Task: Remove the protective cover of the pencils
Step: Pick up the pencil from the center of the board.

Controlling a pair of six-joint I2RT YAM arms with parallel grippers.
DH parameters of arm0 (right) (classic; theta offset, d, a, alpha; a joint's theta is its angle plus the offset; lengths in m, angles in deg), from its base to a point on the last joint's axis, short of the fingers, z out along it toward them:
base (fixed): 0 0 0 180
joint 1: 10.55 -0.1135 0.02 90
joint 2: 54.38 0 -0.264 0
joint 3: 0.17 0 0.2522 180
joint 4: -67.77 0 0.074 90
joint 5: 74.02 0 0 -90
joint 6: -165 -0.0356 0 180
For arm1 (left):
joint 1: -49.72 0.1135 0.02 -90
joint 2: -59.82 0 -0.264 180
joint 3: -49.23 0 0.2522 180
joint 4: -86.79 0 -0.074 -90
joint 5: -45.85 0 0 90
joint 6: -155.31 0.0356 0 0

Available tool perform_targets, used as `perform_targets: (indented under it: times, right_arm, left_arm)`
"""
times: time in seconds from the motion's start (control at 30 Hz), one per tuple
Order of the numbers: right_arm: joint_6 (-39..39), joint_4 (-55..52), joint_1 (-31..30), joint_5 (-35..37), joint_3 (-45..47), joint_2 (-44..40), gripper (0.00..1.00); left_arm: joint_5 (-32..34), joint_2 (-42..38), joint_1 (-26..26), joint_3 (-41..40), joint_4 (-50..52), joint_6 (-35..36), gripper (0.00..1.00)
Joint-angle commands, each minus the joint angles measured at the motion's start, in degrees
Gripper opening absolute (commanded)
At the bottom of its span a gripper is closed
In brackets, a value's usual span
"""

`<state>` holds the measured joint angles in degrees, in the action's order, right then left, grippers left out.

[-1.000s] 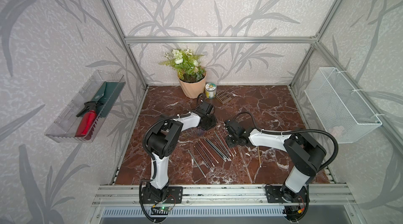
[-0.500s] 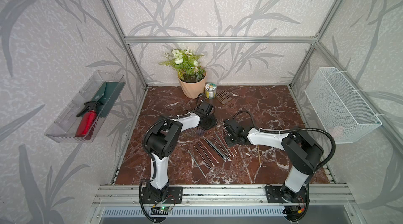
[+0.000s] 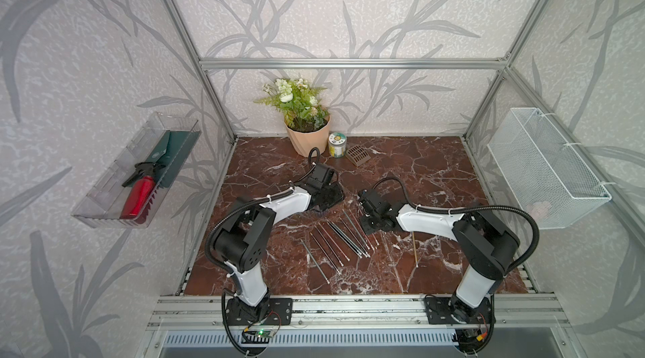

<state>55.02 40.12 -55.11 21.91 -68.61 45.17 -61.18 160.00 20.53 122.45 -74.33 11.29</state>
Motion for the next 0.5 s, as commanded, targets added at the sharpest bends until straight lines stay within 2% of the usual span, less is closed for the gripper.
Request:
perform_targets:
  times: [0.0, 0.1, 0.27, 0.47]
  right_arm:
    - [-0.1, -0.4, 0.2, -0.4, 1.4, -4.4, 0.02]
    - [0.2, 0.7, 0.1, -0.7, 2.9, -6.6, 0.01]
    - [0.9, 3.4, -0.2, -1.6, 6.0, -10.7, 0.01]
    - [1.7, 5.5, -1.3, -2.5, 7.8, -14.1, 0.01]
  left_arm:
    - [-1.6, -3.2, -0.2, -2.5, -3.2, -0.1, 0.34]
    - [-2.1, -5.9, -0.2, -4.9, -5.2, -0.3, 0.34]
    - [-3.5, -10.0, -0.2, -10.9, -14.9, -1.5, 0.37]
    - [-9.0, -9.4, -0.2, -15.0, -29.4, -4.2, 0.41]
